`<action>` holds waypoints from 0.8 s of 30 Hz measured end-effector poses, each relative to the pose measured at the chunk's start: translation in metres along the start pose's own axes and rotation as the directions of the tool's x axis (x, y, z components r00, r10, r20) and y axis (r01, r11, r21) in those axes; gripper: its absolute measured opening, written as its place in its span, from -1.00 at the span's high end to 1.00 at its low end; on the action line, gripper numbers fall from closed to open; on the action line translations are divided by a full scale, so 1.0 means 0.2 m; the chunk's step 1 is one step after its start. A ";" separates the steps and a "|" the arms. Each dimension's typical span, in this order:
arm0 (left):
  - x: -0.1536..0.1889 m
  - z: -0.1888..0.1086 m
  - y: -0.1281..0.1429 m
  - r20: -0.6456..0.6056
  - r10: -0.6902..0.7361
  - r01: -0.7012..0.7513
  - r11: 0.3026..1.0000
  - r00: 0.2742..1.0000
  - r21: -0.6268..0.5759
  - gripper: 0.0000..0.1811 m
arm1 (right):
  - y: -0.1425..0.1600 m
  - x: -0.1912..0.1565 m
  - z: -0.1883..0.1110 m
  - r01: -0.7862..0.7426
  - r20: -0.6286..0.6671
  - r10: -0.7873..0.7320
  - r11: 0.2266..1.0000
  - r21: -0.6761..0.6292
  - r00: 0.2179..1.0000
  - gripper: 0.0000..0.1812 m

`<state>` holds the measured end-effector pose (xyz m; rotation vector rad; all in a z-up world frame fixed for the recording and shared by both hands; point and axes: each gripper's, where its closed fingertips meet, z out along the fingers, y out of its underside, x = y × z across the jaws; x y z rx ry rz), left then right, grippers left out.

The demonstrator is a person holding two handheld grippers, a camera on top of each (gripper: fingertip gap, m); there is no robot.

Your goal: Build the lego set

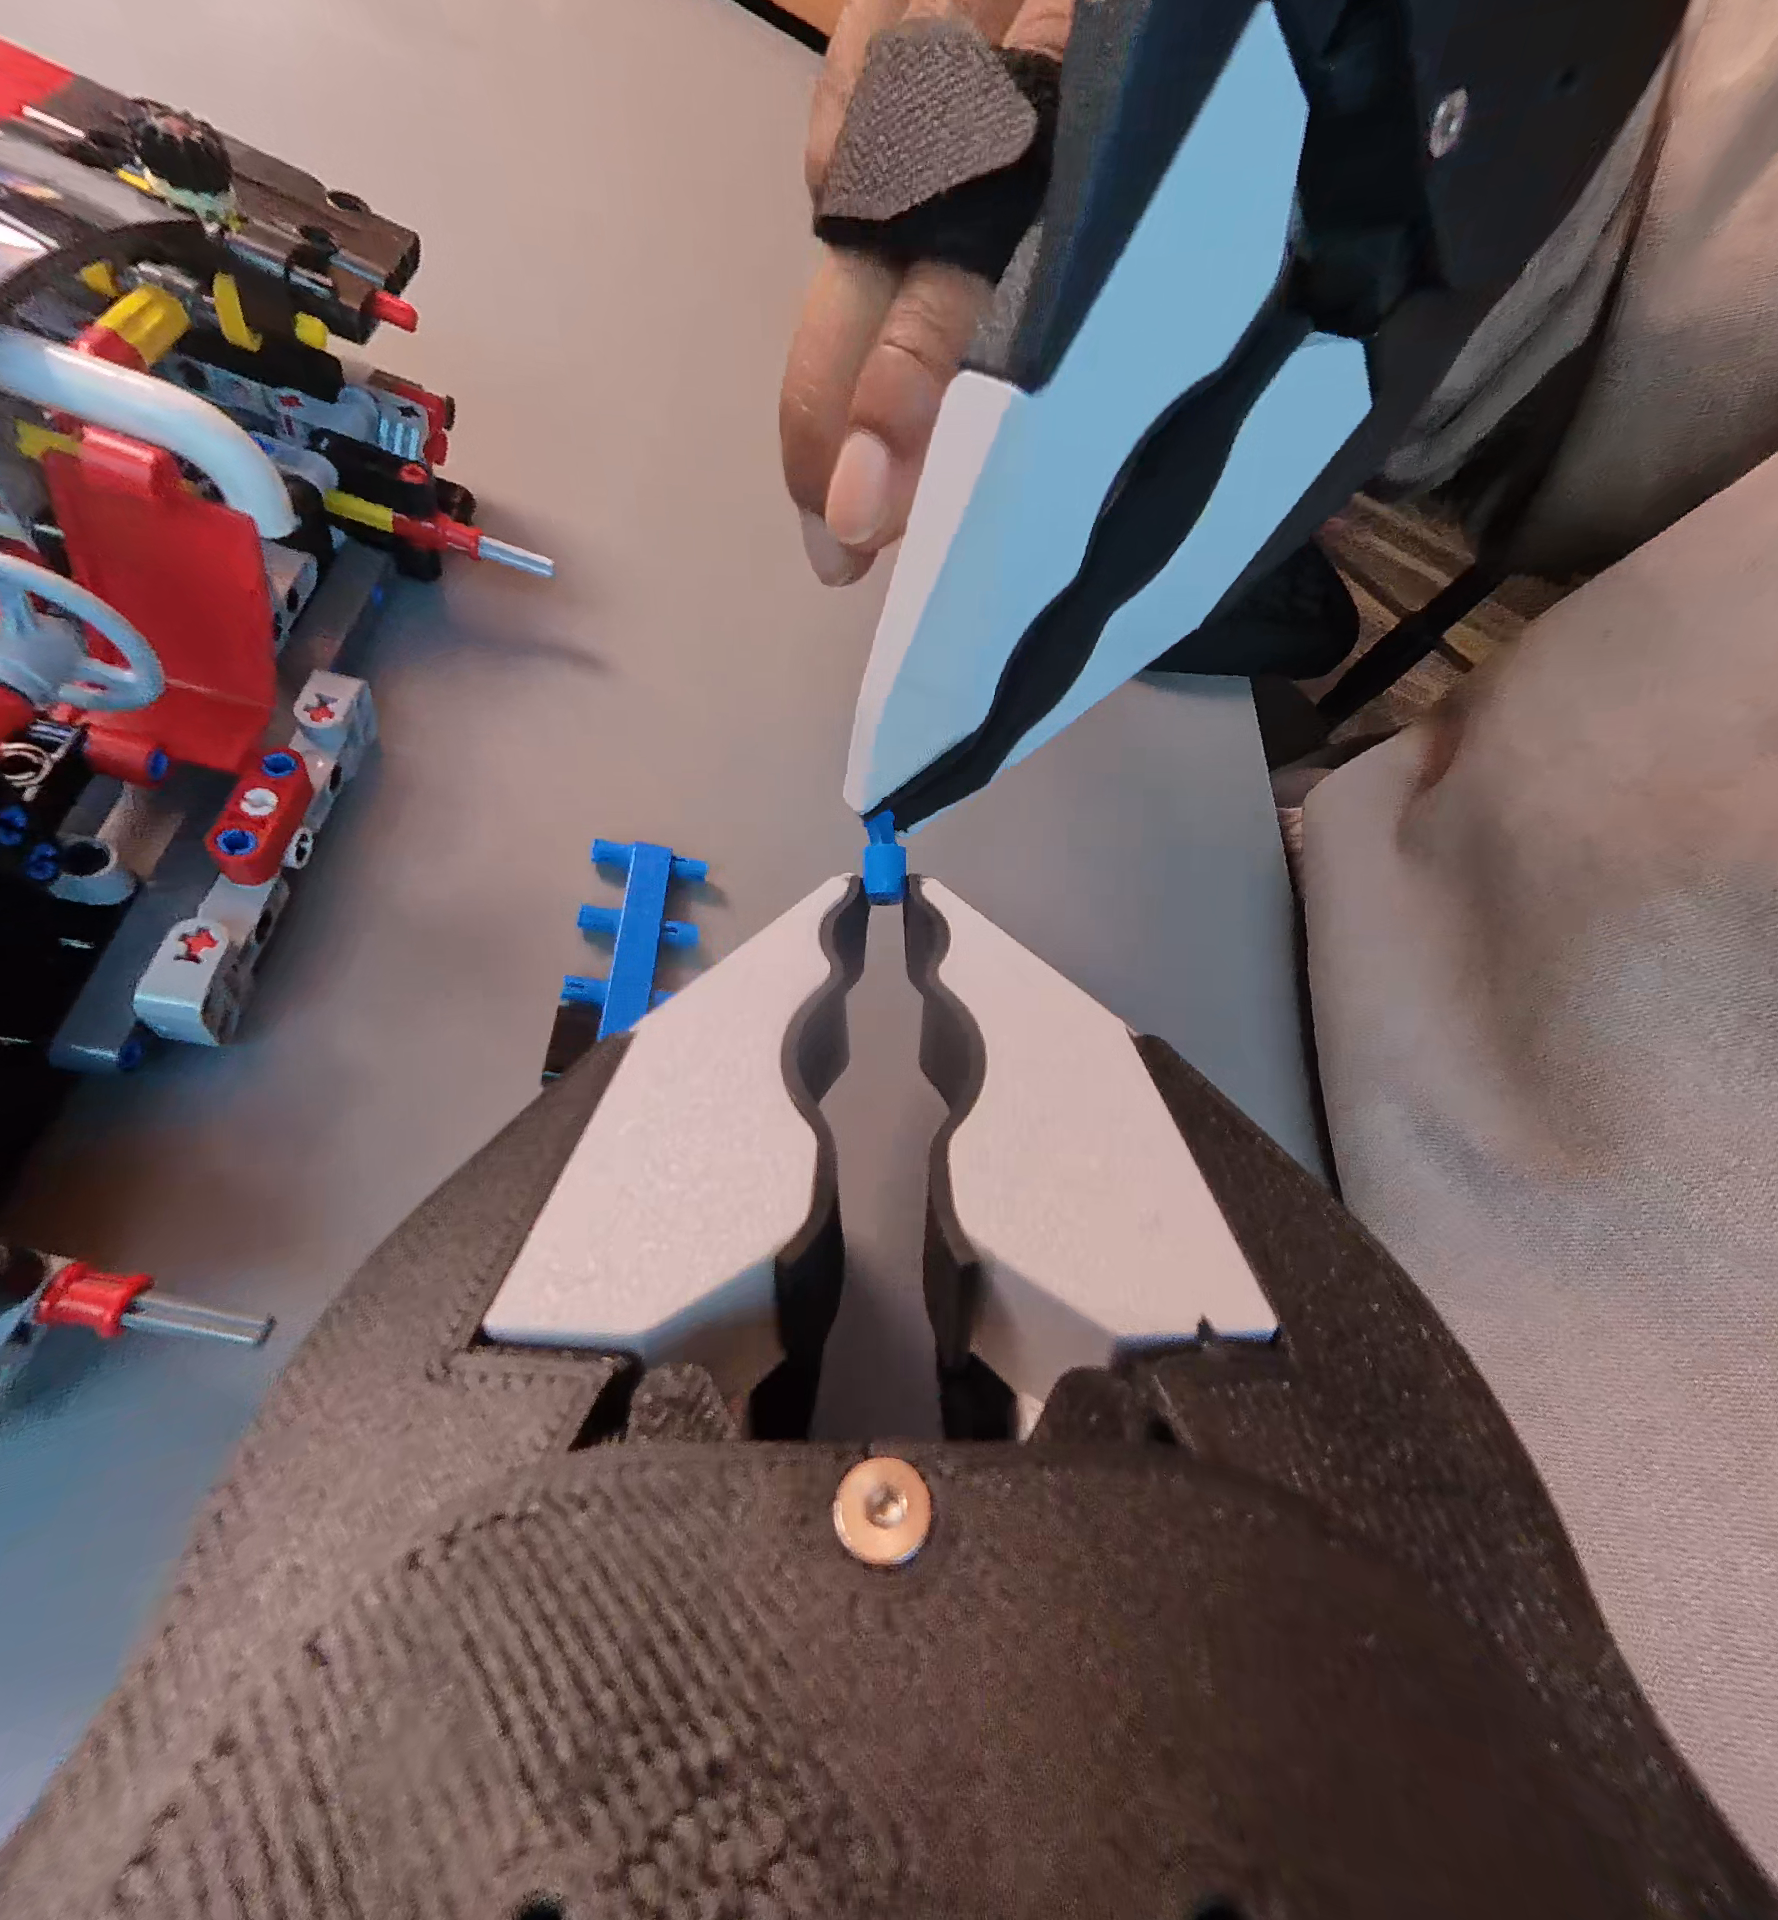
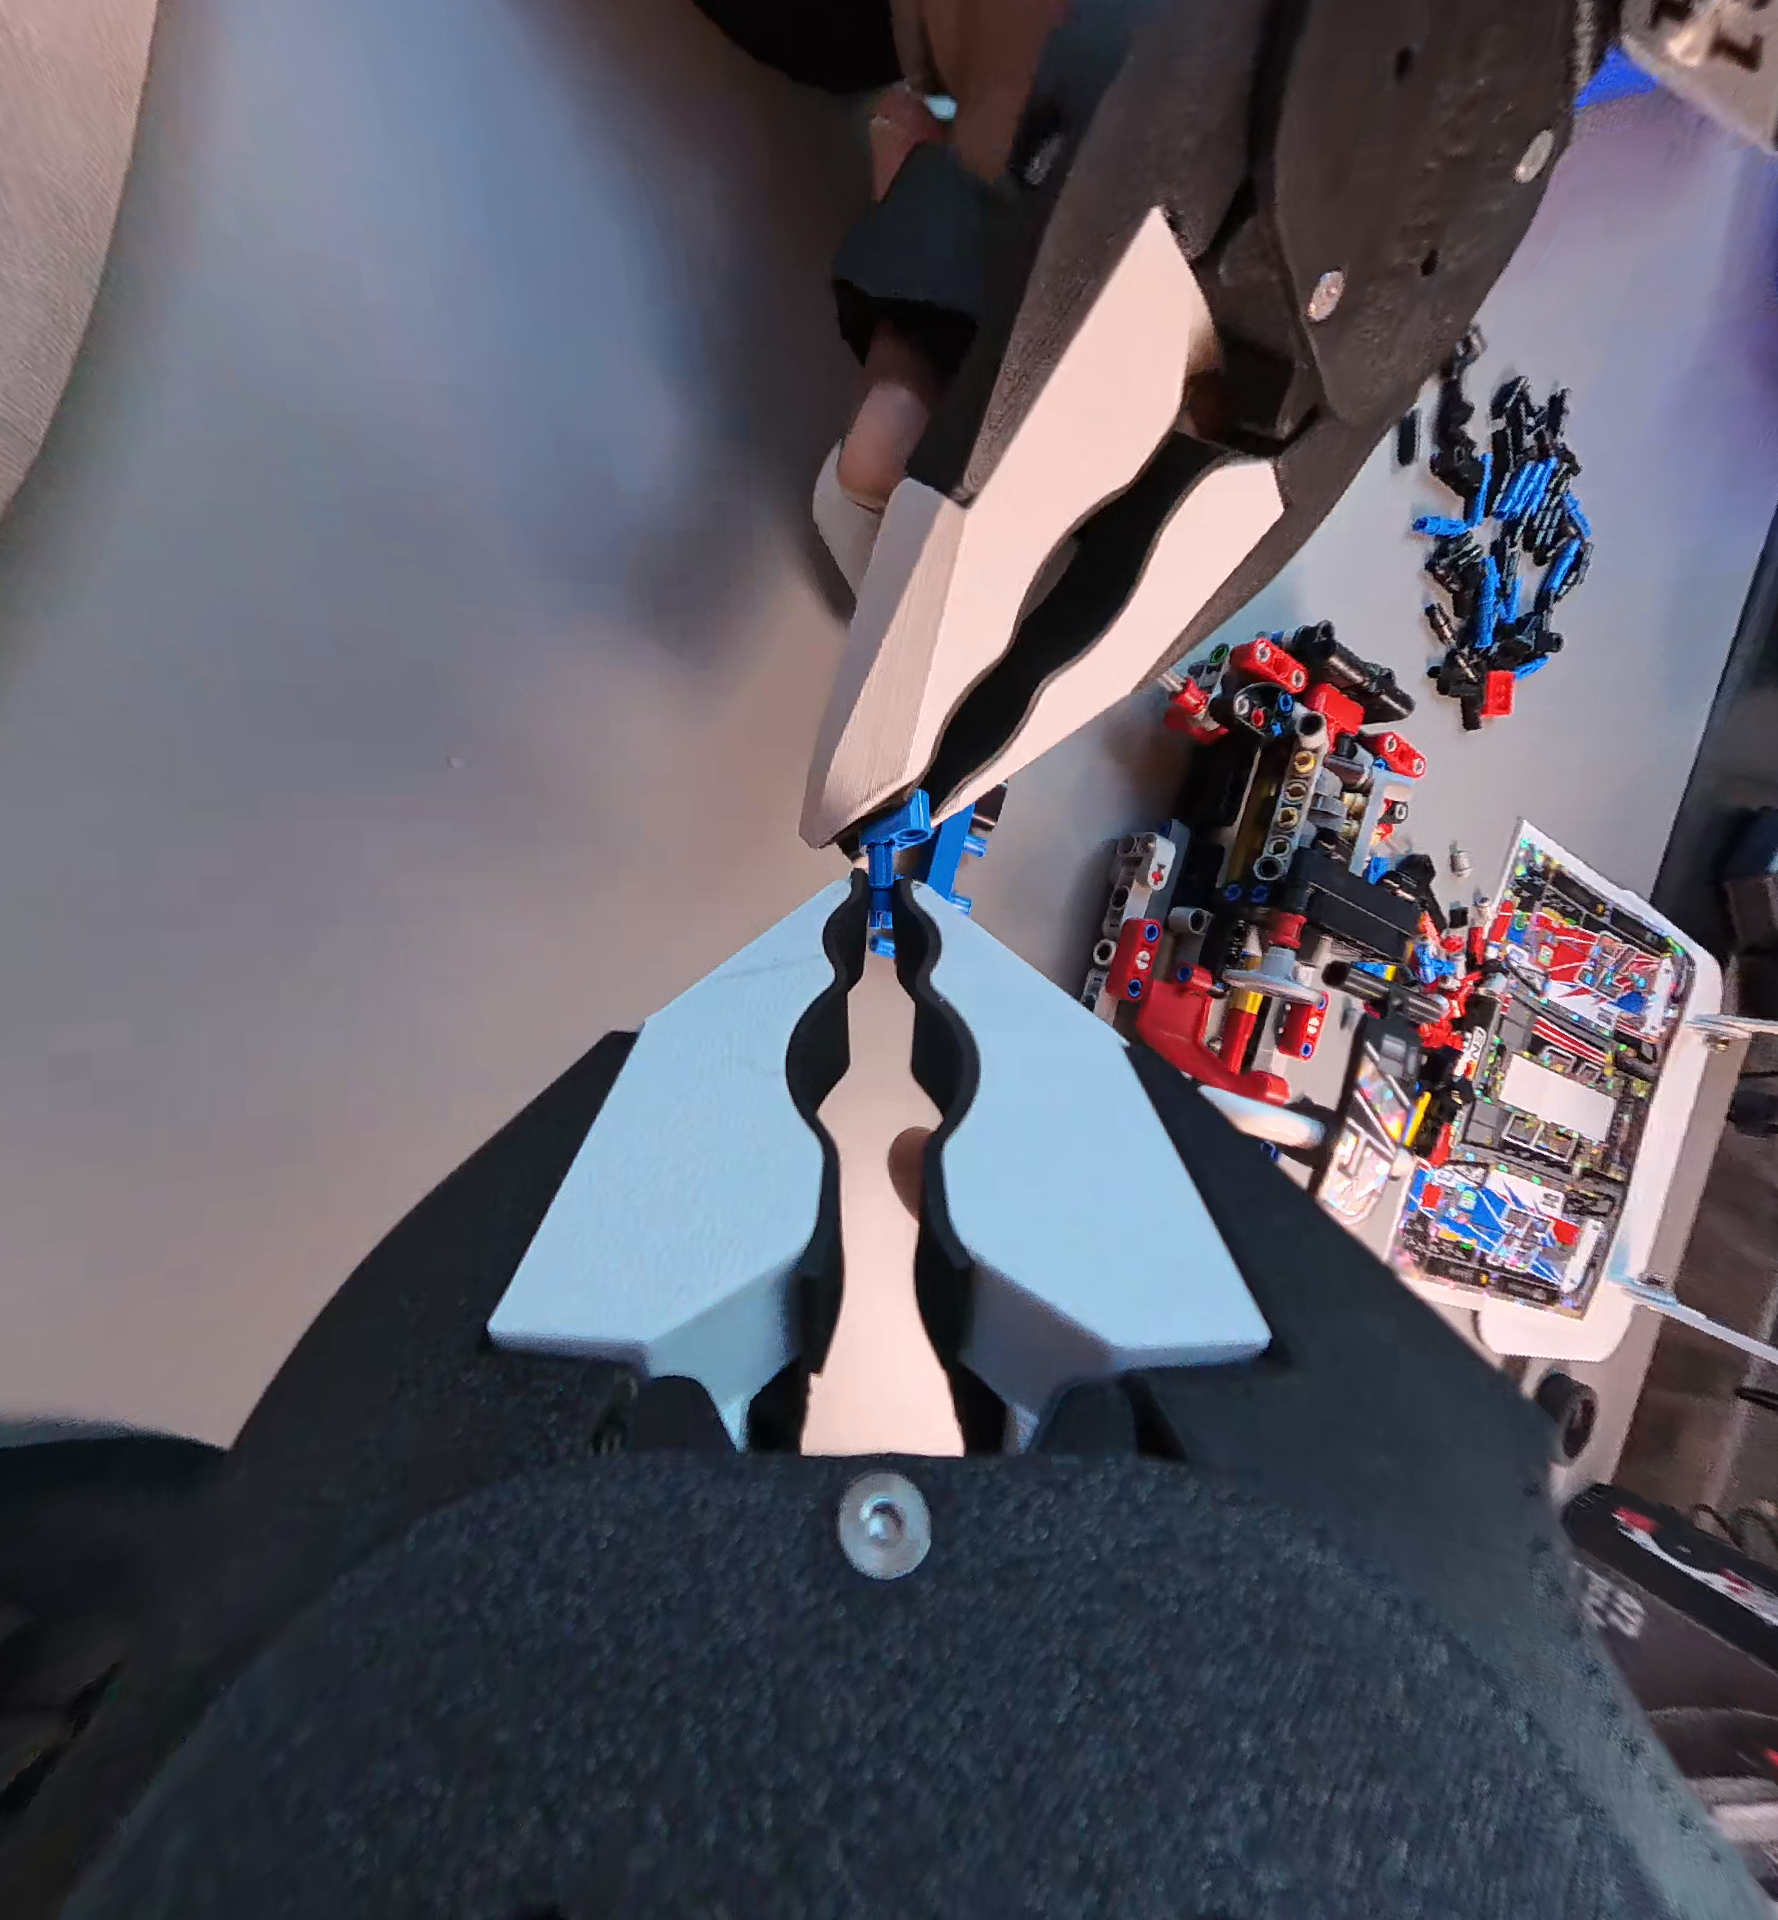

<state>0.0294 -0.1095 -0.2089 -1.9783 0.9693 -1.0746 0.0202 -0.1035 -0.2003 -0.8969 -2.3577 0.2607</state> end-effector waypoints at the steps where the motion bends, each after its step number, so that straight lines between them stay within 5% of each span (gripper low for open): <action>1: 0.00 0.01 0.01 0.006 -0.005 0.005 1.000 1.000 -0.010 0.95 | 0.01 0.00 0.01 0.016 0.001 -0.016 1.000 -0.025 1.000 0.98; 24: -0.06 -0.01 -0.02 -0.029 -0.345 0.346 0.936 0.938 0.060 0.95 | 0.05 0.07 0.05 0.255 -0.219 -0.327 0.919 -0.302 0.919 0.98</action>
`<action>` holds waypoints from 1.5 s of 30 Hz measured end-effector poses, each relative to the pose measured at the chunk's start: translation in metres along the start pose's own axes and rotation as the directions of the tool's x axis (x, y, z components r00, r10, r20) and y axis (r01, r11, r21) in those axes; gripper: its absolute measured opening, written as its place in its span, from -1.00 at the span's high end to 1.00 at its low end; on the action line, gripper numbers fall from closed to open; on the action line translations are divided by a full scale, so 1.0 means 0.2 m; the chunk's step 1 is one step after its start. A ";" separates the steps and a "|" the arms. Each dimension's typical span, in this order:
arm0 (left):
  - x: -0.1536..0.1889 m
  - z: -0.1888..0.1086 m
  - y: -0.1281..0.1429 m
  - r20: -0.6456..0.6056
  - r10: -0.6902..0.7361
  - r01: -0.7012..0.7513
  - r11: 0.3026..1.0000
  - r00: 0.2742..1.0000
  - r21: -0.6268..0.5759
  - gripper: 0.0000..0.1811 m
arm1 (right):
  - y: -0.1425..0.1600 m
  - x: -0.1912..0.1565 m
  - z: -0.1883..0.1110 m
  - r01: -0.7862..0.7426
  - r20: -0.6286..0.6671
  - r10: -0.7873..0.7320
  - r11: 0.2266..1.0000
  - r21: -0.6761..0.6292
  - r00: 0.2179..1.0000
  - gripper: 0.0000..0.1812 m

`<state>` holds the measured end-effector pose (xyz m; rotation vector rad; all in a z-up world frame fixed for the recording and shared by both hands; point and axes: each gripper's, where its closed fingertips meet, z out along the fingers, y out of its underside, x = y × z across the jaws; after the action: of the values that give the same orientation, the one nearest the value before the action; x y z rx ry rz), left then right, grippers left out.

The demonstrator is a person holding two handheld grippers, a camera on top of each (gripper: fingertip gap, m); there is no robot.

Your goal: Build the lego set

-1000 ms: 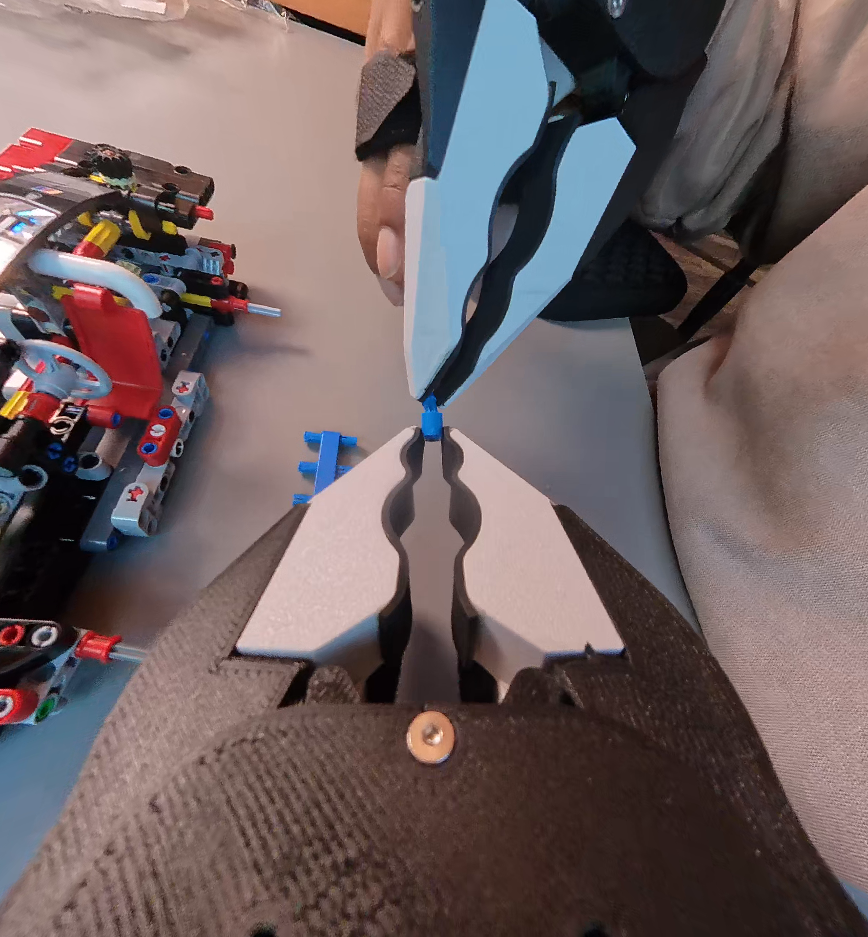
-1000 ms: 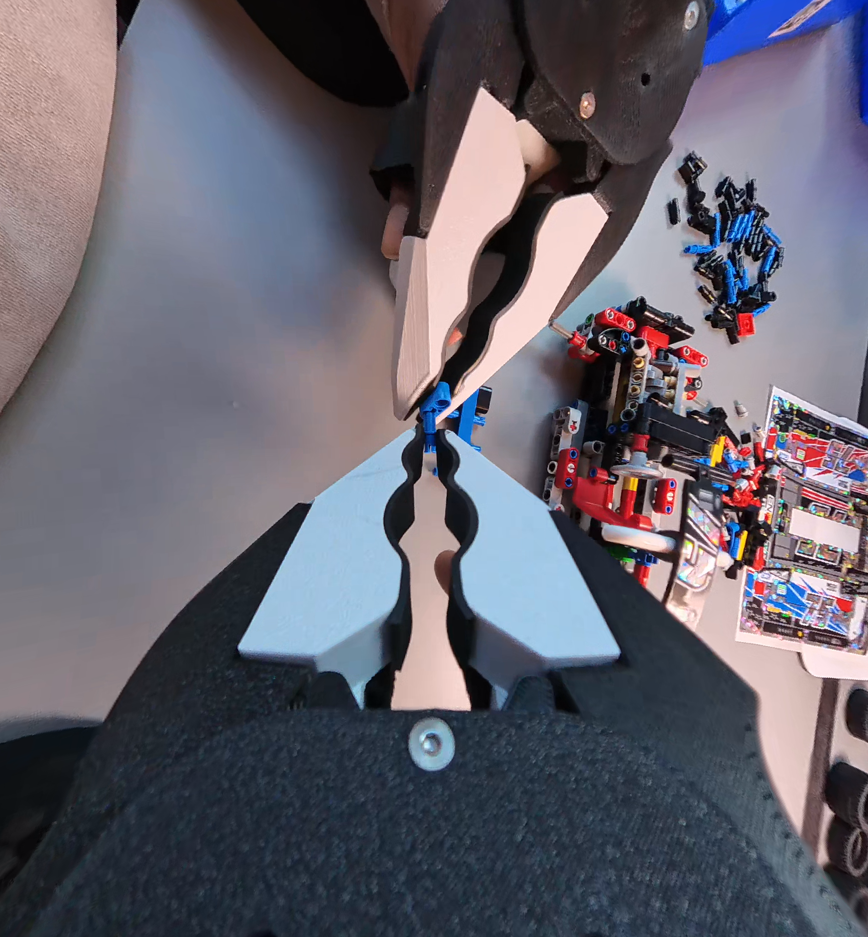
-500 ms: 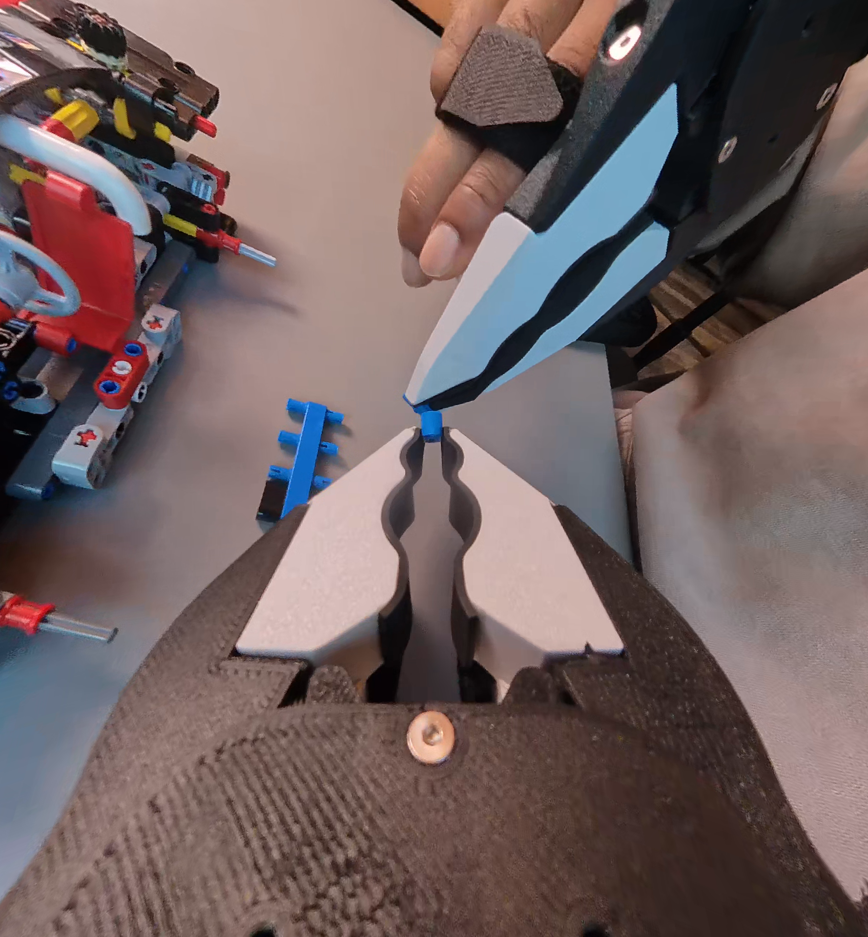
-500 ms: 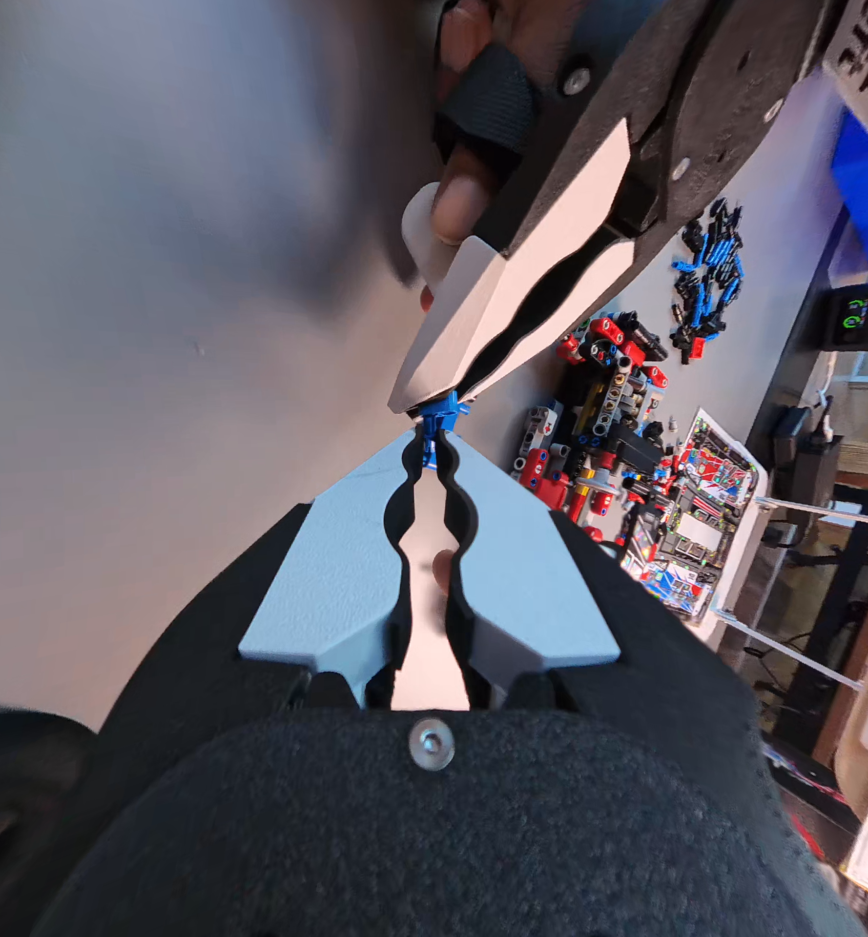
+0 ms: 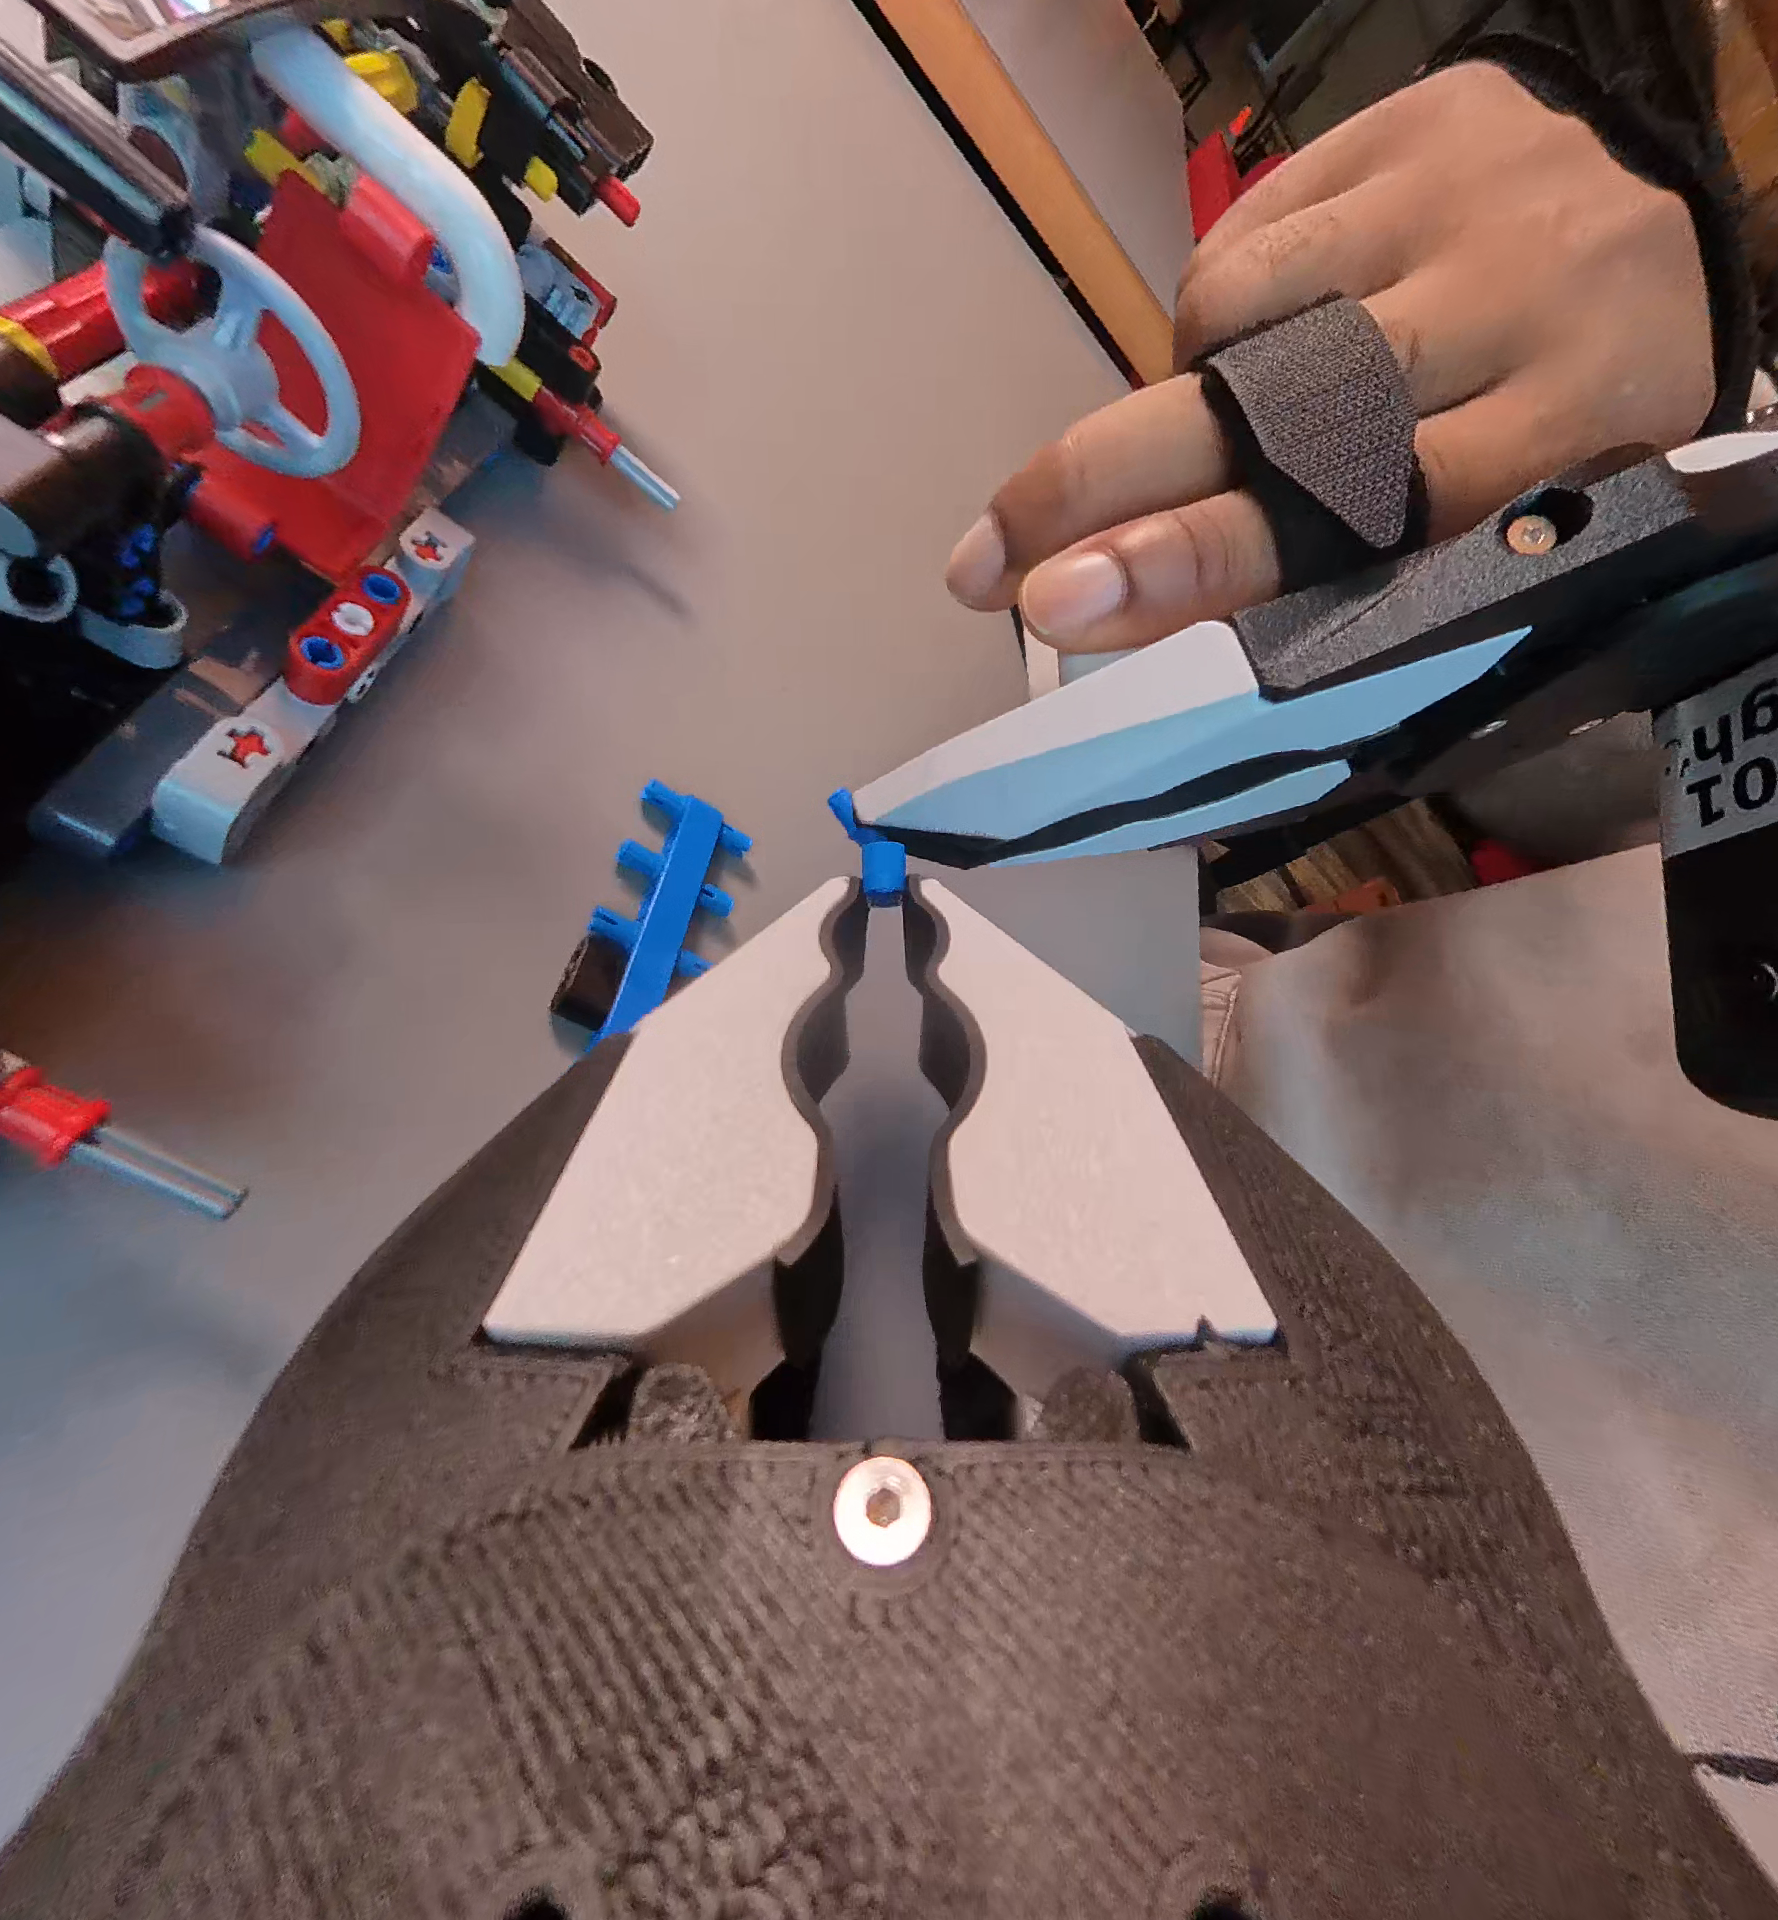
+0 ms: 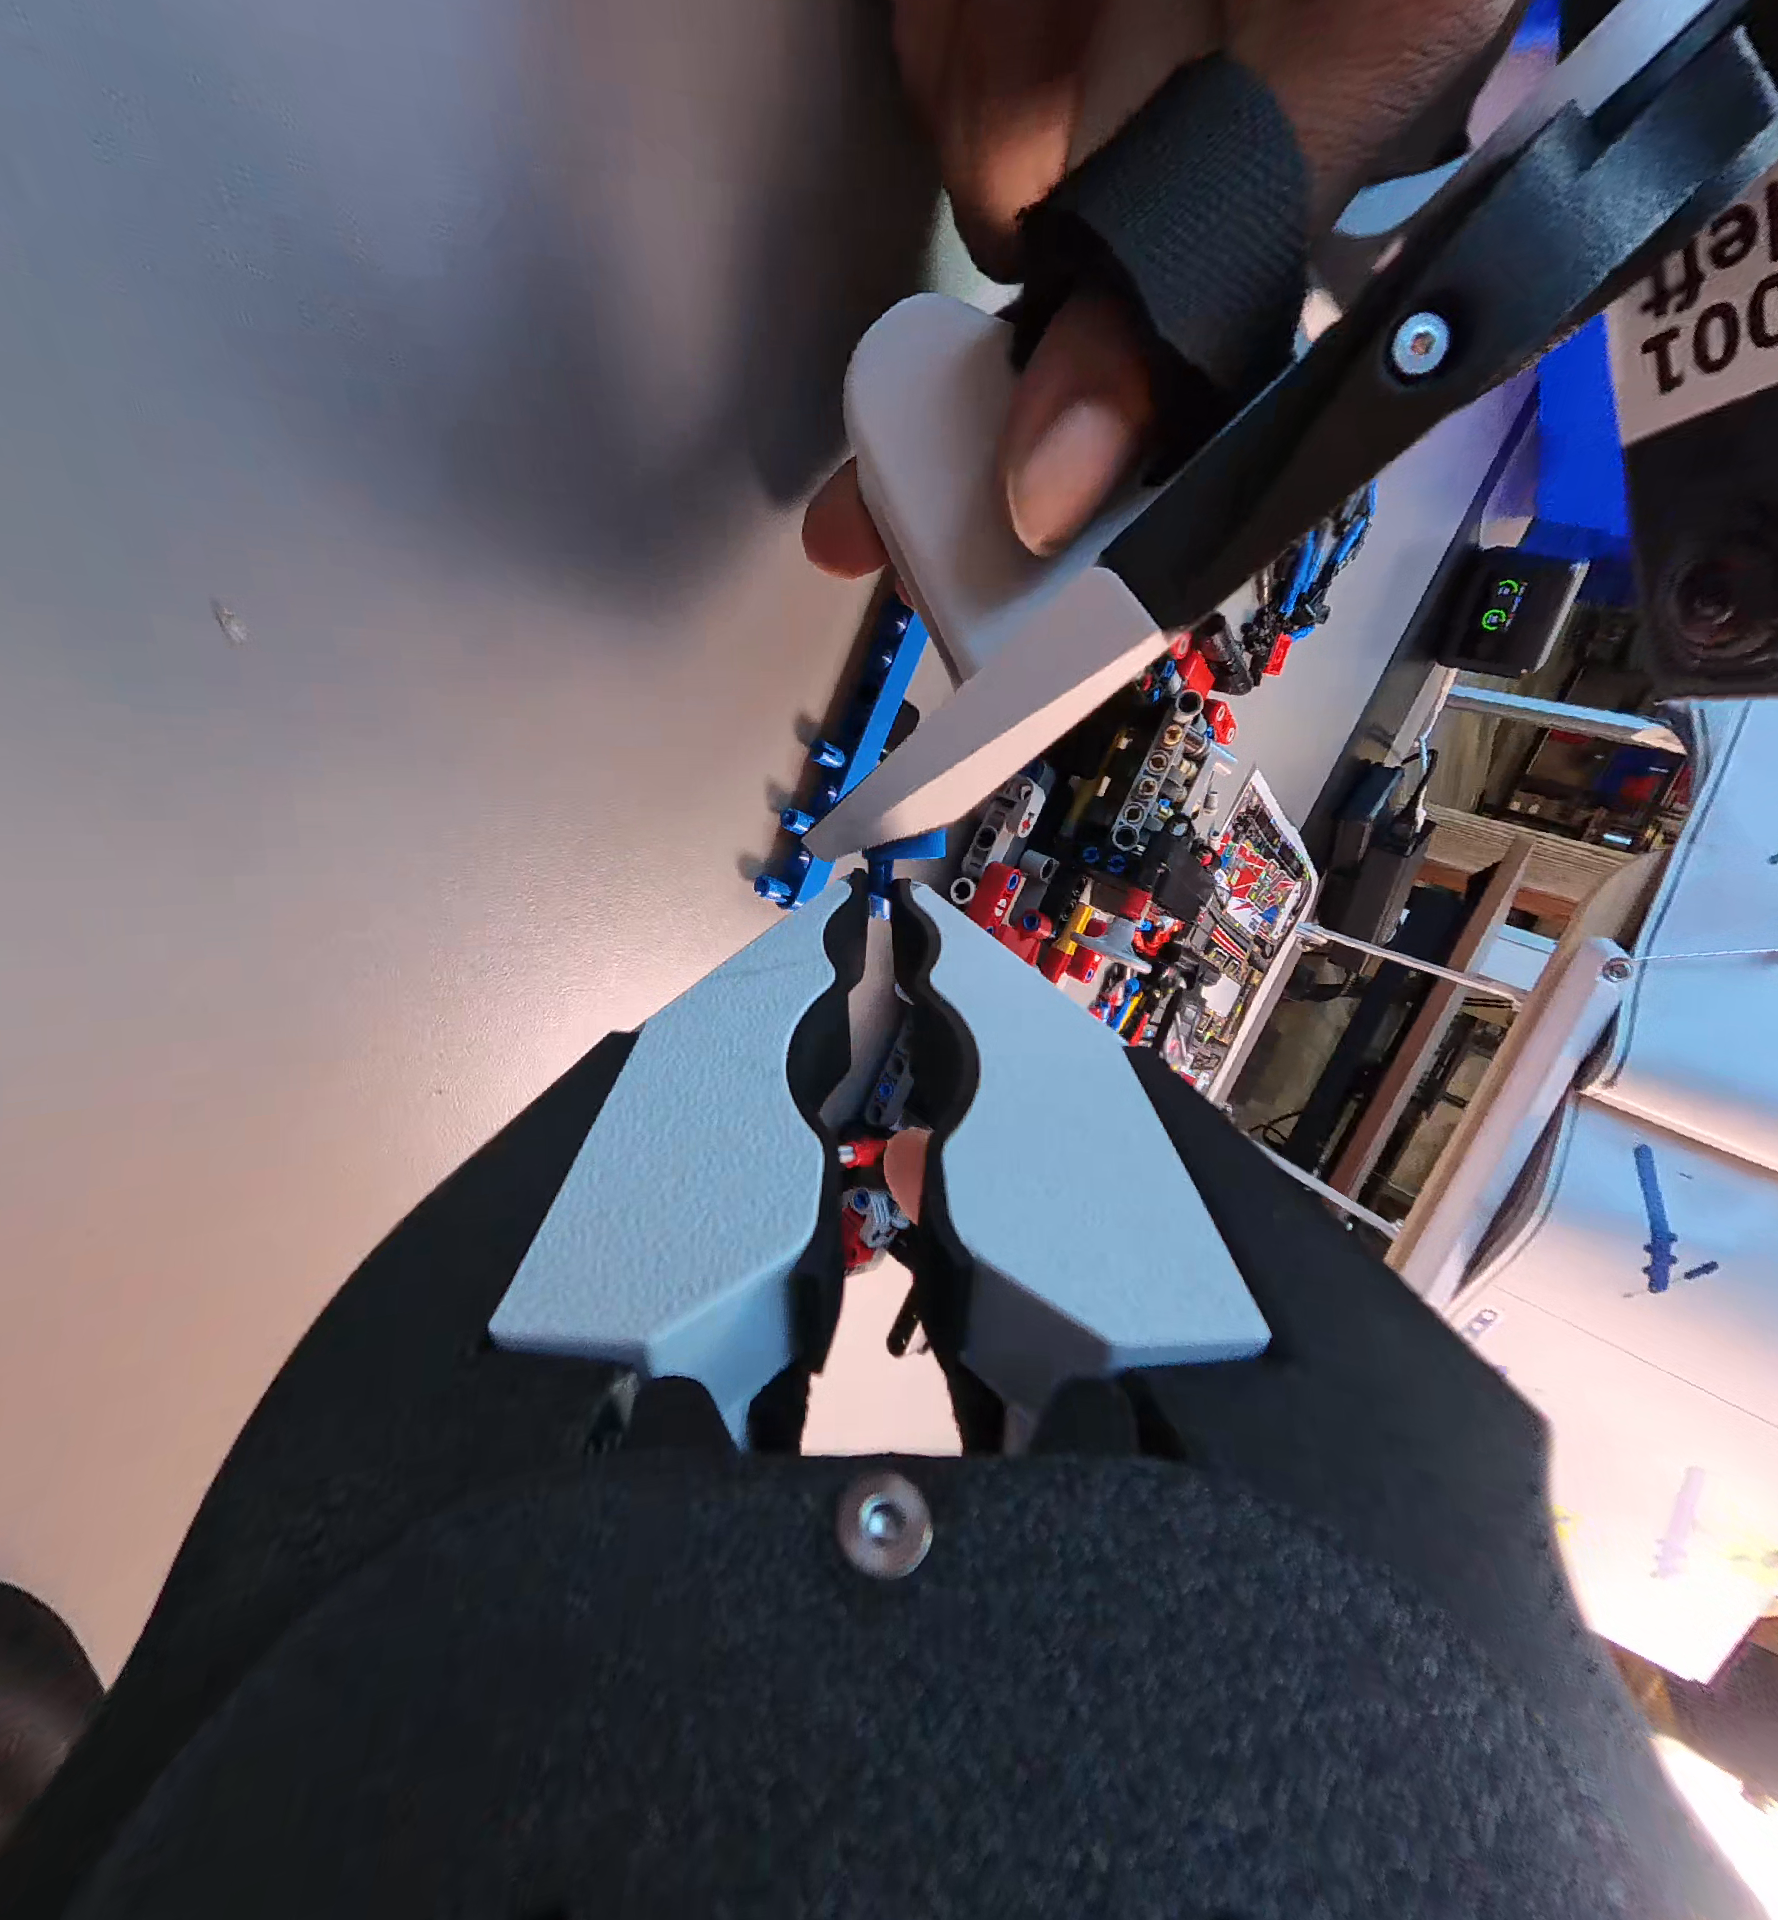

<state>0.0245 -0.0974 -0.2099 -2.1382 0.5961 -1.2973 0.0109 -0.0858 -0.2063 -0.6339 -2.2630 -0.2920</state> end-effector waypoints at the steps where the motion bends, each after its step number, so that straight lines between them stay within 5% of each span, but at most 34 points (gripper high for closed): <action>1: -0.01 0.00 0.00 0.010 0.003 -0.003 1.000 1.000 0.006 0.95 | 0.00 0.01 0.00 -0.023 -0.007 0.023 1.000 0.014 1.000 0.98; 6: -0.03 -0.04 -0.03 0.064 0.075 -0.078 0.996 0.995 0.036 0.95 | 0.12 -0.08 0.01 -0.324 0.118 0.317 0.945 0.045 0.941 0.98; 12: -0.04 -0.03 -0.03 0.085 0.123 -0.126 0.992 0.989 0.019 0.95 | 0.27 -0.25 -0.01 -0.670 0.293 0.650 0.741 -0.042 0.701 0.97; 16: -0.03 -0.02 -0.02 0.076 0.137 -0.138 0.990 0.988 0.016 0.95 | 0.27 -0.27 -0.04 -0.831 0.392 0.767 0.557 -0.012 0.508 0.87; 19: -0.04 -0.02 -0.01 0.084 0.145 -0.146 0.989 0.986 0.002 0.95 | 0.29 -0.28 -0.06 -0.877 0.424 0.790 0.481 0.018 0.442 0.84; 23: -0.04 0.00 0.04 0.122 0.286 -0.278 0.957 0.950 -0.083 0.95 | 0.26 -0.30 -0.07 -0.878 0.447 0.782 0.478 0.015 0.434 0.83; 28: -0.03 0.04 0.11 0.163 0.583 -0.545 0.807 0.796 -0.229 0.95 | 0.21 -0.29 -0.05 -0.880 0.406 0.807 0.475 -0.017 0.428 0.84; 34: -0.06 0.06 0.13 0.197 0.674 -0.609 0.732 0.712 -0.306 0.91 | 0.20 -0.28 -0.03 -0.877 0.391 0.813 0.479 -0.027 0.432 0.97; 40: -0.07 0.04 0.11 0.202 0.652 -0.592 0.753 0.731 -0.287 0.75 | 0.17 -0.23 -0.04 -0.851 0.368 0.778 0.519 0.081 0.510 0.97; 45: 0.06 0.04 0.02 0.105 0.535 -0.529 0.845 0.838 -0.081 0.77 | 0.02 -0.09 -0.13 -0.792 0.353 0.709 0.536 0.292 0.610 0.97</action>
<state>0.0364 -0.1063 -0.2074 -1.8727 1.0869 -0.8386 0.0397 -0.0993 -0.2018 -1.3676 -1.8817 0.7198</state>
